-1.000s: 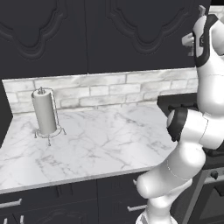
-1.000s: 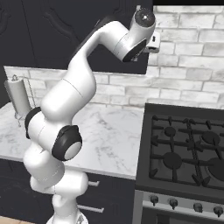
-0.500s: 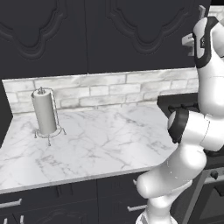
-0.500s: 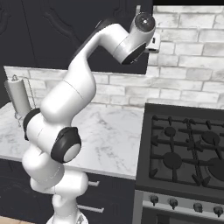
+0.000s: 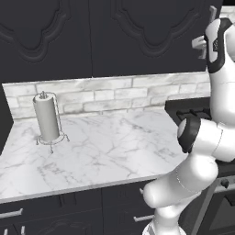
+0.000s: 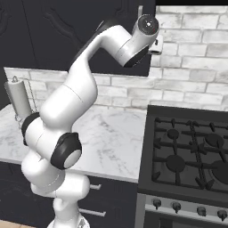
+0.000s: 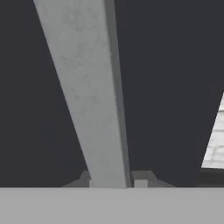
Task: Open the cabinet, pick the kettle from the cabinet, and place it in the sink.
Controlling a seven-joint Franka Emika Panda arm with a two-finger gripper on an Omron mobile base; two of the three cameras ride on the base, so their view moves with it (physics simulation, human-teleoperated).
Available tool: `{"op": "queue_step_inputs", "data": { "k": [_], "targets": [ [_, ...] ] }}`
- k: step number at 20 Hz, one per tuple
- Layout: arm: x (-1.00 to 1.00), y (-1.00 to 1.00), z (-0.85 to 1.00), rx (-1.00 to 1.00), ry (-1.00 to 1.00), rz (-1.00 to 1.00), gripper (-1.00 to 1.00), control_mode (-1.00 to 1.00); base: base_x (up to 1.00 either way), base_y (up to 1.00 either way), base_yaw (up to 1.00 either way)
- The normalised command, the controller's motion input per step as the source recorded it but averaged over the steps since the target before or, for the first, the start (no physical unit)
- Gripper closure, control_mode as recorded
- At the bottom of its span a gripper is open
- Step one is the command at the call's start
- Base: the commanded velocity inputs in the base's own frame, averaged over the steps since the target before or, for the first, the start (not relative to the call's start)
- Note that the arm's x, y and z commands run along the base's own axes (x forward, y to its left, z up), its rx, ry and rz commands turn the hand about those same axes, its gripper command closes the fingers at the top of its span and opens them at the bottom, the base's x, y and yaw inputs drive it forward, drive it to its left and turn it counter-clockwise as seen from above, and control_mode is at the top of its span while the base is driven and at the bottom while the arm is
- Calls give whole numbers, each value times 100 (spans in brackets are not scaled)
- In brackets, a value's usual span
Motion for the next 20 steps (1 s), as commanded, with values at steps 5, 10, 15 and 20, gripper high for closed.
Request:
{"op": "queue_step_inputs", "data": {
  "k": [5, 10, 15, 20],
  "targets": [
    [-32, 15, 0, 0, 8, 9, 100, -100, 0, 0, 0],
    [-42, 10, 0, 0, 7, 9, 100, -100, 0, 0, 0],
    [-48, 10, 0, 0, 0, 2, 100, -100, 0, 0, 0],
    [-48, 12, 3, -1, 0, 0, 100, -100, 0, 0, 0]
  ]
}}
